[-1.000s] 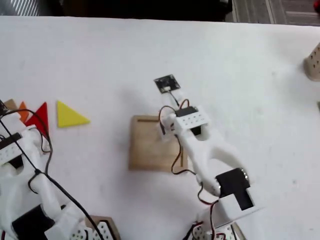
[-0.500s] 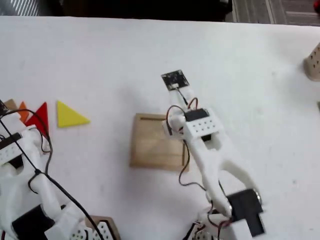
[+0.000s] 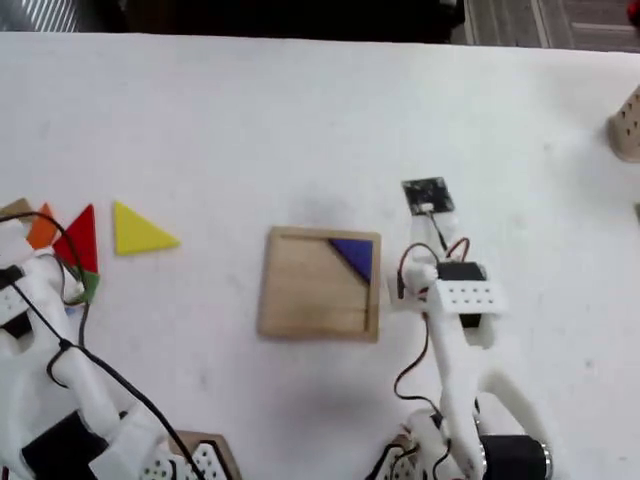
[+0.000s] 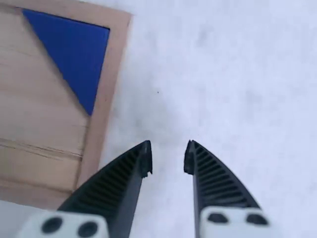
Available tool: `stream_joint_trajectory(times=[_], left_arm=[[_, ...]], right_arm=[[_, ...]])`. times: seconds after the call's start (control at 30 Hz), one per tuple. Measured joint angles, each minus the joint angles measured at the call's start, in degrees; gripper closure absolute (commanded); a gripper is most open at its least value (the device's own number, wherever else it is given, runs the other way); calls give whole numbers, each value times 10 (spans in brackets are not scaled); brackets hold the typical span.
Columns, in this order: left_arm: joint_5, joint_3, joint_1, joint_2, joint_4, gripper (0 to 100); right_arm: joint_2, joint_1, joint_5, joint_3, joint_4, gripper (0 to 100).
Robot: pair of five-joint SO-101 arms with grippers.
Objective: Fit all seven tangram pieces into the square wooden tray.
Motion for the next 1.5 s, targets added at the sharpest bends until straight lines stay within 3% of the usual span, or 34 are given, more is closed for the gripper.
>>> stream_joint_trajectory(times=[0.1,0.37,0.5,0.83,1.27,1.5], left_arm=[[-61,-50,-3,0,36,777],[-143,-191,-21,0,85,805],[-219,-256,-23,11,129,805],[-407,-447,-23,212,200,805],[-491,-649,-4,484,203,801],[-552,-745,4,591,263,804]], right_arm=[[-4,15,24,16,-18,880],[-4,16,36,20,-33,880],[-4,16,36,21,-33,880],[-4,15,36,21,-33,880],[-4,15,36,21,-33,880],[-4,15,36,21,-33,880]])
